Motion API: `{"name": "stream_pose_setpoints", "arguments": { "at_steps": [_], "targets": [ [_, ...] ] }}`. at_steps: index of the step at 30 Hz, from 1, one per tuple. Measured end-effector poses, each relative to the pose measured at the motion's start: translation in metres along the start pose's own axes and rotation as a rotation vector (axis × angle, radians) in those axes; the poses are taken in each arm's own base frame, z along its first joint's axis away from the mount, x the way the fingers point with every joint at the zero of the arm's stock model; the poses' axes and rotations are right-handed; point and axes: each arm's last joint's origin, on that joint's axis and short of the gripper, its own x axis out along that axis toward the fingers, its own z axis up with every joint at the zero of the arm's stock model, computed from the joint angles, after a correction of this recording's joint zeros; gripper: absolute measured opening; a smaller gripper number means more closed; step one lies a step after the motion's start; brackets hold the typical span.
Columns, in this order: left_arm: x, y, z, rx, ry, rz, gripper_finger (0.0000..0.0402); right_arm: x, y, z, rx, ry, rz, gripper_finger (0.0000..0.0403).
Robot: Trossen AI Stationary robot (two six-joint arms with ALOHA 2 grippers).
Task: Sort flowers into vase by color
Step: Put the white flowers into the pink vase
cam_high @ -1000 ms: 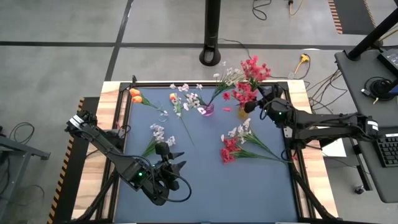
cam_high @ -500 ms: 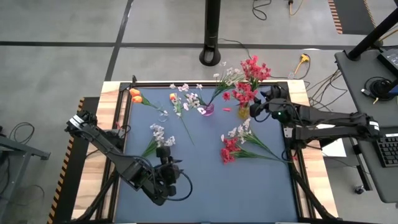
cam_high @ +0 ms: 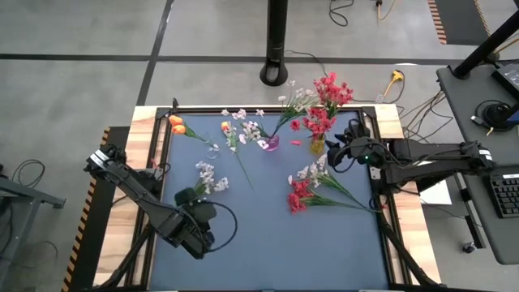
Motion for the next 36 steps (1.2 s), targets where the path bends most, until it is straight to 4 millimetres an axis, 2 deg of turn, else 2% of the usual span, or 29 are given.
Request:
{"name": "stream_pose_setpoints", "arguments": {
  "at_steps": [4,8,15,19,27,36],
  "targets": [
    [0.009,0.005,-0.008,-0.097,0.098,0.042,0.0152,-0.001,0.007,-0.005,-0.006,0.043,0.058,0.0219],
    [0.028,0.01,-0.021,-0.168,0.182,0.101,0.0152,-0.004,0.013,-0.01,-0.014,0.061,0.096,0.0219],
    [0.059,0.018,-0.039,-0.235,0.224,0.171,0.0152,-0.011,0.022,-0.016,-0.025,0.099,0.191,0.0219],
    [0.066,0.021,-0.042,-0.288,0.226,0.198,0.016,-0.013,0.025,-0.018,-0.03,0.106,0.211,0.0219],
    [0.077,0.026,-0.049,-0.37,0.245,0.236,0.0209,-0.01,0.03,-0.02,-0.034,0.109,0.22,0.0219],
    [0.095,0.03,-0.058,-0.381,0.245,0.225,0.02,-0.003,0.037,-0.023,-0.05,0.12,0.209,0.0219]
  ]
}}
